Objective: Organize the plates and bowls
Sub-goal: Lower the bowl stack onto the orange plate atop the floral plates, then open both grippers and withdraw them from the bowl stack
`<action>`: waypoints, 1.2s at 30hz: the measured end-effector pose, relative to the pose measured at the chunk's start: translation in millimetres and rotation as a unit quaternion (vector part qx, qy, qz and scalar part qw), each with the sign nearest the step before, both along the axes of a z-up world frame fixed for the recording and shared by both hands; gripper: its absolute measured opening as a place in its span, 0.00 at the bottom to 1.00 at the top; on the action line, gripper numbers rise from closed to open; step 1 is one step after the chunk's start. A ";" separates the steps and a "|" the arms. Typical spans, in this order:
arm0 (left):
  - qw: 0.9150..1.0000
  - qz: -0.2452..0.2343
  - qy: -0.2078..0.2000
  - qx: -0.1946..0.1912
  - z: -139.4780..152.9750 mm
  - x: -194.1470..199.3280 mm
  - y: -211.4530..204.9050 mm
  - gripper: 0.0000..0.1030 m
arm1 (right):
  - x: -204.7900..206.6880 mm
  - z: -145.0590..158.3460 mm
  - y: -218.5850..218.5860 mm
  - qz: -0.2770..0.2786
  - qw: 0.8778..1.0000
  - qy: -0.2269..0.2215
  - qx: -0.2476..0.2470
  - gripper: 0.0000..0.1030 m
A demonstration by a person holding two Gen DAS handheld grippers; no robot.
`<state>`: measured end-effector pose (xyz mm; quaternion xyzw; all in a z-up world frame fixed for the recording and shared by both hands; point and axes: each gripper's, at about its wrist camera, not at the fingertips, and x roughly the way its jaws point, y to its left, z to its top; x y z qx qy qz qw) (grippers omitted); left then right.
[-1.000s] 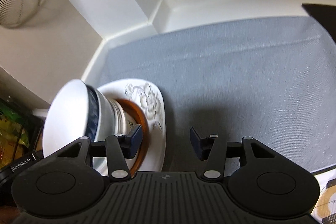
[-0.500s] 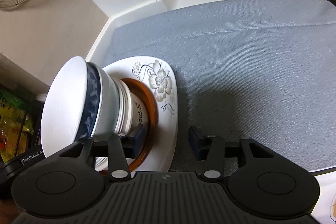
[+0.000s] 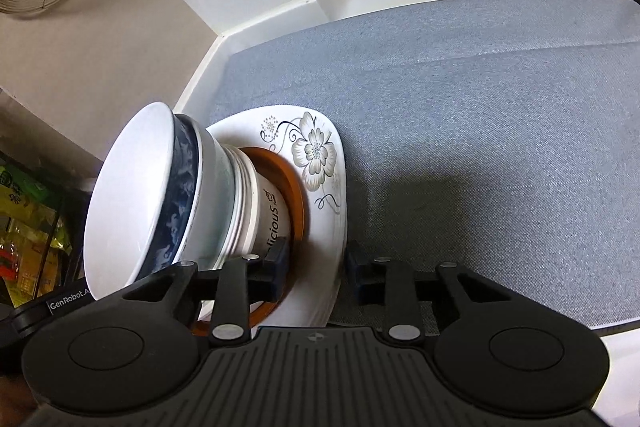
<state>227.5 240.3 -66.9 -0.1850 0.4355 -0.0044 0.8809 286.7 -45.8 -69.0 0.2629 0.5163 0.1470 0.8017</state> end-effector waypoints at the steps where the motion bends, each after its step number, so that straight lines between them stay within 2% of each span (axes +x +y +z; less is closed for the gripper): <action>1: 1.000 -0.002 0.001 0.001 -0.1 0.7 -3.3 0.35 | -0.8 0.4 -1.8 -0.001 1.000 0.000 -0.001 0.30; 12: 0.999 -0.042 0.001 0.007 -1.4 6.0 -59.0 0.35 | -23.9 3.5 -52.2 -0.042 0.999 -0.004 -0.011 0.29; 14: 0.999 -0.052 0.002 0.009 -2.0 7.3 -71.2 0.35 | -30.4 4.7 -67.6 -0.057 0.998 -0.007 -0.015 0.26; 16: 0.998 -0.060 0.001 0.008 -2.8 8.7 -82.8 0.35 | -35.5 5.1 -83.4 -0.066 0.997 -0.010 -0.030 0.10; 18: 0.998 -0.070 0.000 0.008 -4.1 9.3 -95.6 0.35 | -40.7 4.3 -98.2 -0.071 0.997 -0.013 -0.027 0.09; 31: 0.995 -0.098 -0.004 0.019 -12.2 24.6 -156.3 0.36 | -42.8 -2.1 -147.3 -0.085 0.995 -0.005 -0.053 0.15; 36: 0.995 -0.095 -0.003 0.024 -14.6 25.1 -178.1 0.37 | -43.3 -5.7 -160.6 -0.086 0.994 0.011 -0.061 0.24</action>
